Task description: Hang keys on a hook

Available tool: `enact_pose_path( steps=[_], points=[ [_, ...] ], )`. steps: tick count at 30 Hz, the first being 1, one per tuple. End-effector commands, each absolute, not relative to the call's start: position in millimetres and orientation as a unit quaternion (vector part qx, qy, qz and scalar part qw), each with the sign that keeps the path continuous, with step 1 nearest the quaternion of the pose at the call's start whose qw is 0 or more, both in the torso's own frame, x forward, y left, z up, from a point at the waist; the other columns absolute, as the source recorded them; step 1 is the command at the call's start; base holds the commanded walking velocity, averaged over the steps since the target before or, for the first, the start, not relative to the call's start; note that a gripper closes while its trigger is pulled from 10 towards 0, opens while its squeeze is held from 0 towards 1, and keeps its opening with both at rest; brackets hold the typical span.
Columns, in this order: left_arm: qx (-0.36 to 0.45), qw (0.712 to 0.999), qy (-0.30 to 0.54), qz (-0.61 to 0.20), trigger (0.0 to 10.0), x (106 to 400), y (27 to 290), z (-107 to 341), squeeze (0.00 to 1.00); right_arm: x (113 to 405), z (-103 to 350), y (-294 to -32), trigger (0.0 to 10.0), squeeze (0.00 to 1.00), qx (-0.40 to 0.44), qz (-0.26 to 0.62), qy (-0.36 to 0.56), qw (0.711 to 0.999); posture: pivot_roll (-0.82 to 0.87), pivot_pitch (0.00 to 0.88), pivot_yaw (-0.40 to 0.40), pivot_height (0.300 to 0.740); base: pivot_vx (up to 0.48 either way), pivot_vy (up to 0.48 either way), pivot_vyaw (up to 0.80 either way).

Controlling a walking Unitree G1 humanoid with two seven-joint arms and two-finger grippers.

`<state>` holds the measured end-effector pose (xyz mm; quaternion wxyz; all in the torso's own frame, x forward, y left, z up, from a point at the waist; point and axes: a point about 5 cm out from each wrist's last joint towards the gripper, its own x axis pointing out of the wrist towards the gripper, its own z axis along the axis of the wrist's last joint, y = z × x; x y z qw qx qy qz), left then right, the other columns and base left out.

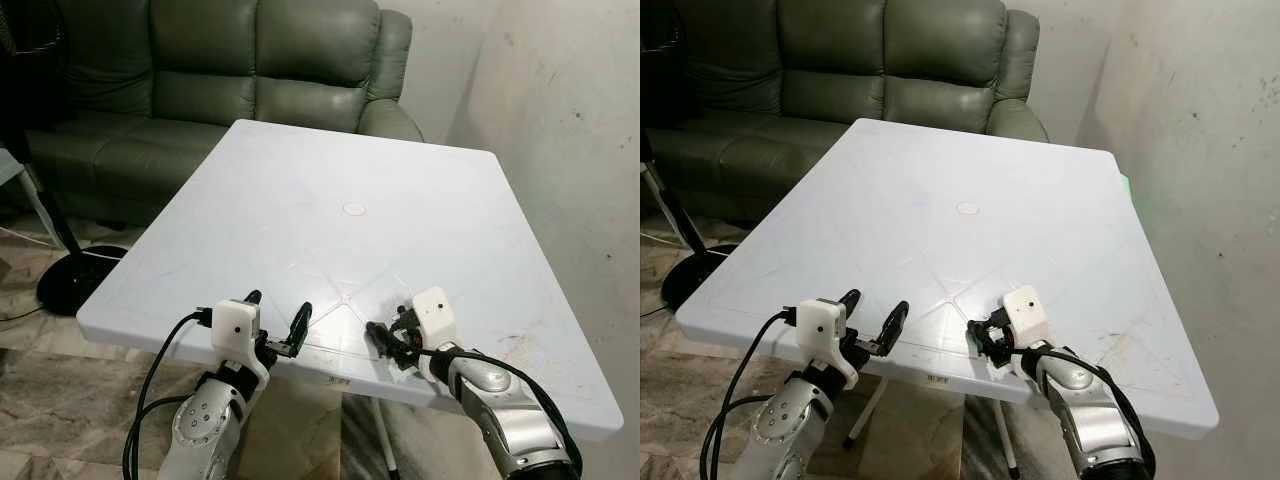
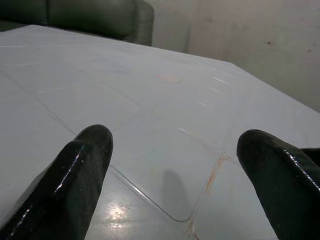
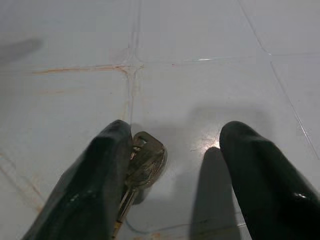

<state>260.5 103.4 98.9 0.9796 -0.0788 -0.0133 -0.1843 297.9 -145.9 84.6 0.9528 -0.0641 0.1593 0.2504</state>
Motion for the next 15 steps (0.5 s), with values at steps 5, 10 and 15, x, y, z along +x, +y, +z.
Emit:
enact_pose_path(
  steps=[5,10,15],
  points=[
    [-0.081,0.98,-0.022,-0.18,10.0,262.8,104.3,105.0,0.0,292.3,80.4,-148.5,0.0,0.0,-0.054,0.262,0.174,0.948,0.03,0.038,-0.086,0.74,0.0,0.0,0.0],
    [-0.082,0.981,-0.022,-0.176,10.0,263.5,105.0,105.1,0.0,293.5,80.3,-150.5,0.0,0.0,-0.067,0.255,0.173,0.949,0.03,0.04,-0.088,0.74,0.0,0.0,0.0],
    [-0.081,0.981,-0.023,-0.174,10.0,264.2,104.8,105.3,0.0,294.6,81.2,-151.7,0.0,0.0,-0.071,0.252,0.171,0.95,0.03,0.039,-0.088,0.74,0.0,0.0,0.0]
  ],
)
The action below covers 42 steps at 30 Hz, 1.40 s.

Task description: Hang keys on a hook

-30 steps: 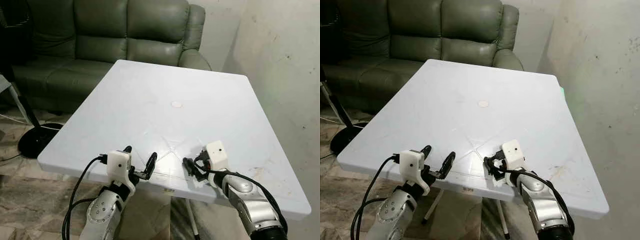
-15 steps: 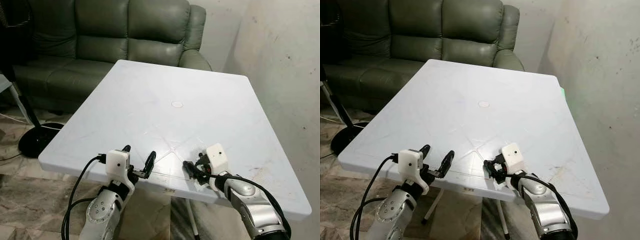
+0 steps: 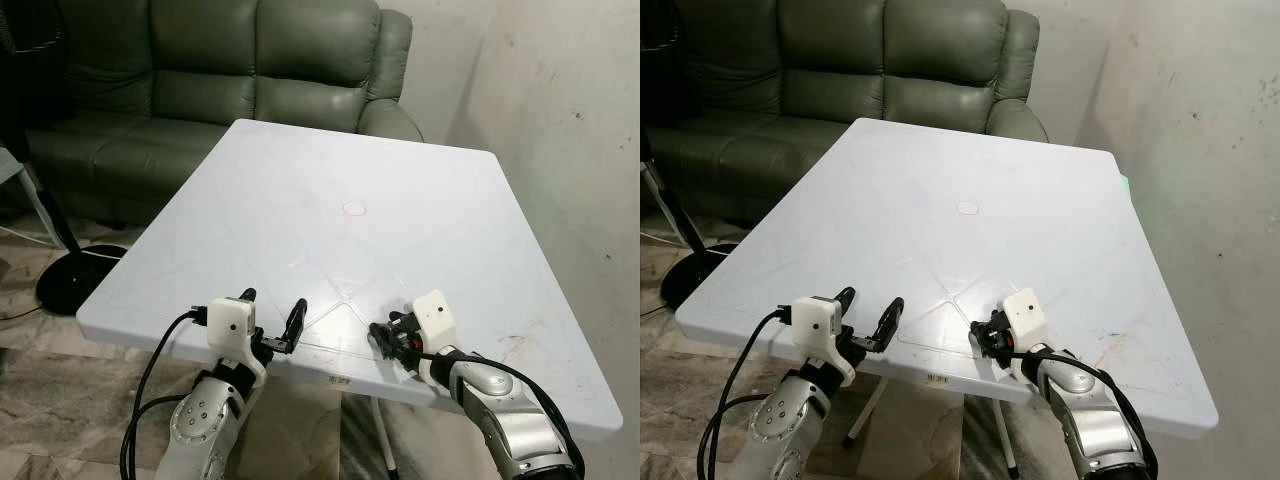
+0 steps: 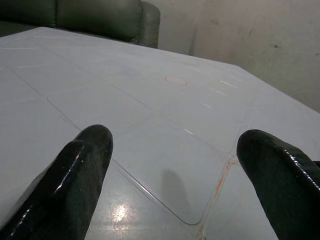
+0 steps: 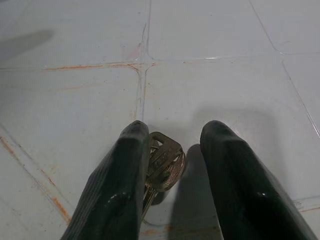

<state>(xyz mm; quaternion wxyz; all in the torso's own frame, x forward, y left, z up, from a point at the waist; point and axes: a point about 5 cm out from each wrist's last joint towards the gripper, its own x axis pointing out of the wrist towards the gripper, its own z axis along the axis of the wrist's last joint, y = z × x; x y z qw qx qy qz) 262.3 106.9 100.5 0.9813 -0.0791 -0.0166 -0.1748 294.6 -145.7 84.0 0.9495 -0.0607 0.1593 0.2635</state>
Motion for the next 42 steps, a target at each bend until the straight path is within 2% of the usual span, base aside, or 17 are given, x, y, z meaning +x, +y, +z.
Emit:
enact_pose_path(
  steps=[1,27,36,42],
  points=[
    [-0.081,0.981,-0.024,-0.175,10.0,265,105,106,0.0,295,81,-153,0.0,0.0,-0.07,0.249,0.171,0.951,0.03,0.039,-0.088,0.74,0.0,0.0,0.0],
    [-0.084,0.982,-0.028,-0.166,10.0,268,106,107,0.0,303,91,-156,0.0,0.0,-0.057,0.231,0.145,0.96,0.03,0.03,-0.091,0.74,0.0,0.0,0.0],
    [-0.084,0.982,-0.029,-0.165,10.0,270,106,108,0.0,314,110,-157,0.0,0.0,0.003,0.217,0.089,0.972,0.03,0.013,-0.09,0.74,0.0,0.0,0.0],
    [-0.09,0.982,-0.032,-0.161,10.0,274,108,111,0.0,325,134,-163,0.0,0.0,0.057,0.173,-0.002,0.983,0.04,0.009,-0.09,0.74,0.0,0.0,0.0]
  ],
)
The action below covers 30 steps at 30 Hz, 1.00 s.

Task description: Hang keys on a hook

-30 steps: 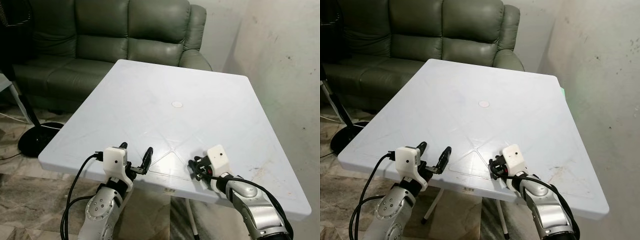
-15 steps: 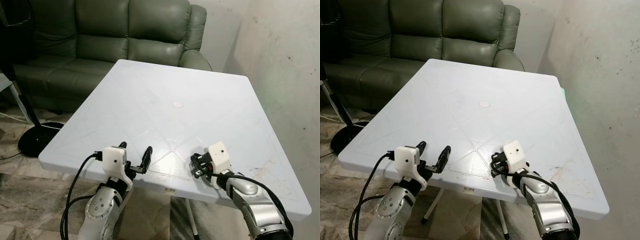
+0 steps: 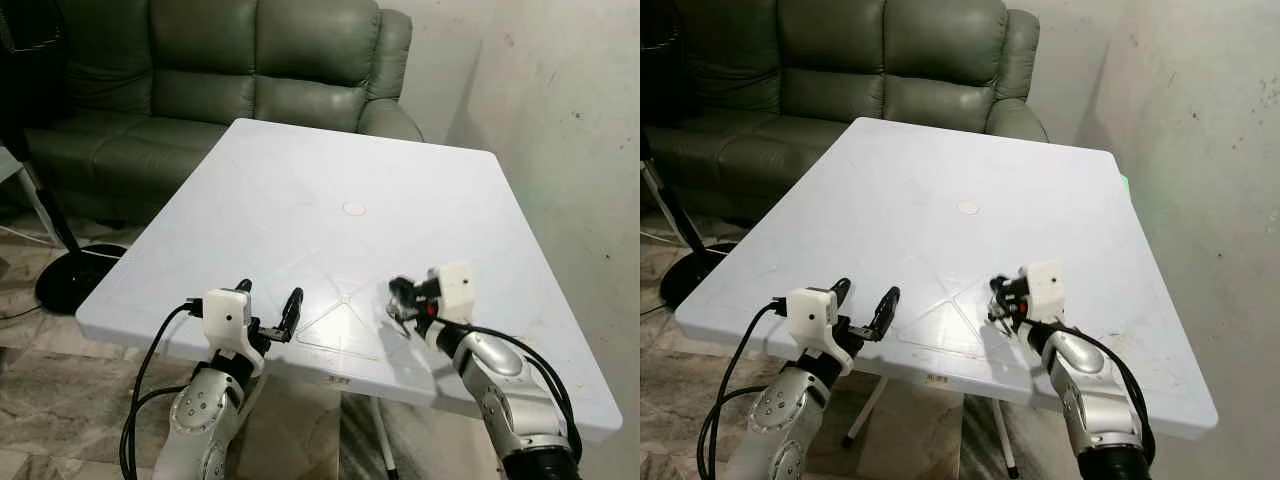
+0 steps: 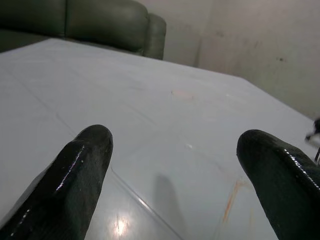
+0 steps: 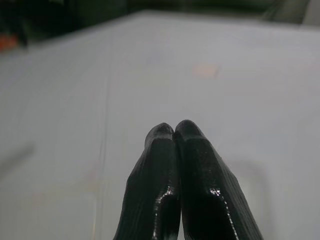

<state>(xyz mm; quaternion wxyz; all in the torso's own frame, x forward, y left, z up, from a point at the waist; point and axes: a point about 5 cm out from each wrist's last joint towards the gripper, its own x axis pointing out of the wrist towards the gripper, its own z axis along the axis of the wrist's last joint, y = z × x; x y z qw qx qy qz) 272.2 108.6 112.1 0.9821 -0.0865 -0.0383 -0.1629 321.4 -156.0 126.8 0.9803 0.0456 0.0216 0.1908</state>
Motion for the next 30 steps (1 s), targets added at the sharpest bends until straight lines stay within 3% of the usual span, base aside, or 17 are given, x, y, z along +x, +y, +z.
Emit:
enact_pose_path(
  steps=[1,3,4,5,6,21,30],
  points=[
    [-0.087,0.983,-0.035,-0.161,10.0,275,109,112,0.0,326,139,-164,2.3,0.0,0.065,0.168,-0.015,0.984,0.04,0.012,-0.089,0.74,0.0,0.0,0.0],
    [-0.089,0.983,-0.036,-0.159,10.0,278,110,114,0.0,327,145,-166,7.6,0.0,0.09,0.159,-0.032,0.983,0.04,0.015,-0.089,0.74,0.0,0.0,0.0],
    [-0.09,0.983,-0.039,-0.157,10.0,280,112,115,0.0,327,148,-166,4.5,0.0,0.099,0.163,-0.044,0.981,0.04,0.015,-0.089,0.74,0.0,0.0,0.0],
    [-0.091,0.983,-0.04,-0.156,10.0,282,112,116,0.0,327,151,-166,4.5,0.0,0.105,0.166,-0.052,0.979,0.04,0.015,-0.089,0.74,0.0,0.0,0.0],
    [-0.094,0.983,-0.042,-0.154,10.0,284,113,117,0.0,327,151,-166,10.0,0.0,0.108,0.16,-0.051,0.98,0.04,0.015,-0.089,0.74,0.0,0.0,0.0],
    [-0.117,0.98,-0.083,-0.138,10.0,316,127,147,0.0,331,185,-184,10.0,0.0,0.161,0.094,-0.138,0.973,0.02,0.027,-0.077,0.74,0.0,0.0,0.0],
    [-0.107,0.978,-0.127,-0.125,10.0,319,136,174,0.0,317,208,-203,10.0,0.0,0.096,0.041,-0.215,0.971,0.01,0.017,-0.073,0.74,0.0,0.0,0.0]
  ],
)
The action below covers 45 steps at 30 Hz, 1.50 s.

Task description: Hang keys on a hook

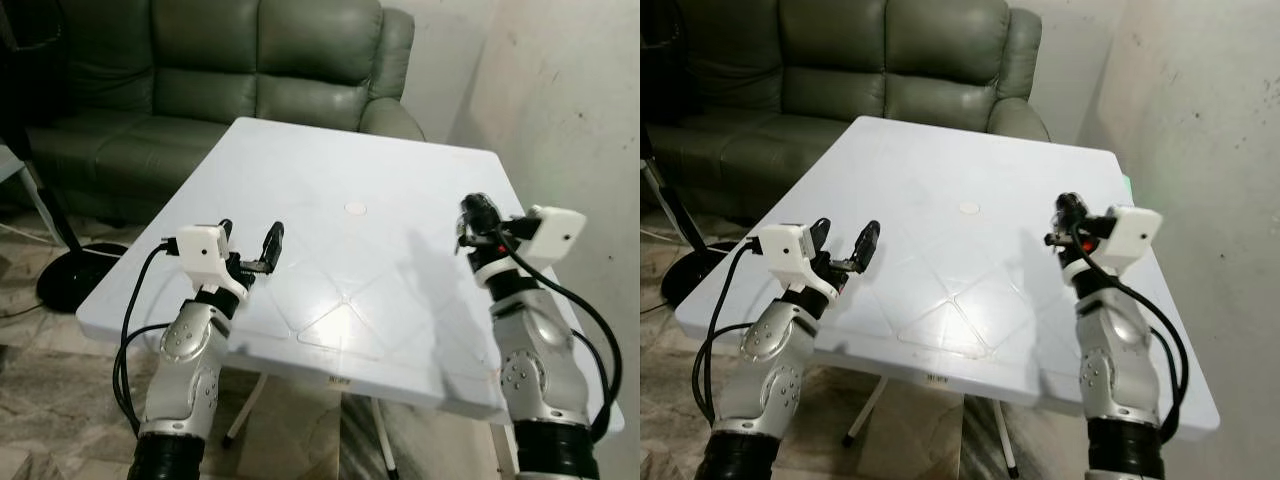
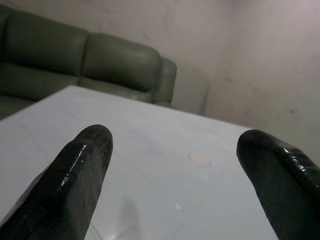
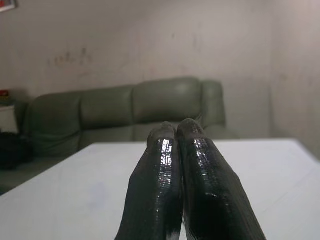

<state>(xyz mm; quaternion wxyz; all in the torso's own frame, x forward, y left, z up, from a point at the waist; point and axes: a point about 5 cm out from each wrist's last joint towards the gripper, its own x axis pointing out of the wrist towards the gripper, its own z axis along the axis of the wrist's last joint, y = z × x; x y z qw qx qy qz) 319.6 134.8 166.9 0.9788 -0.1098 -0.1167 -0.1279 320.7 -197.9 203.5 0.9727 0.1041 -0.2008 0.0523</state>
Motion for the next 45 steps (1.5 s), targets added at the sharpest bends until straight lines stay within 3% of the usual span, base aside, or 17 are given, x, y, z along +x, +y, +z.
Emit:
enact_pose_path(
  steps=[1,17,25,45],
  points=[
    [-0.101,0.979,-0.131,-0.118,10.0,319,139,176,0.0,314,208,-204,10.0,0.0,0.088,0.036,-0.219,0.971,0.01,0.017,-0.073,0.74,0.0,0.0,0.0],
    [-0.112,0.982,-0.115,-0.1,10.0,316,149,159,0.0,300,182,-181,10.0,0.0,0.047,0.037,-0.184,0.981,0.0,0.0,-0.054,0.74,0.0,0.0,0.0],
    [-0.11,0.982,-0.093,-0.12,10.0,297,132,138,0.0,281,163,-181,10.0,0.0,0.023,0.029,-0.155,0.987,-0.01,0.0,-0.051,0.74,0.0,0.0,0.0],
    [-0.112,0.982,-0.114,-0.106,10.0,308,140,150,0.0,289,166,-174,10.0,0.0,0.019,0.02,-0.152,0.988,0.0,0.0,-0.05,0.74,0.0,0.0,0.0]
  ],
)
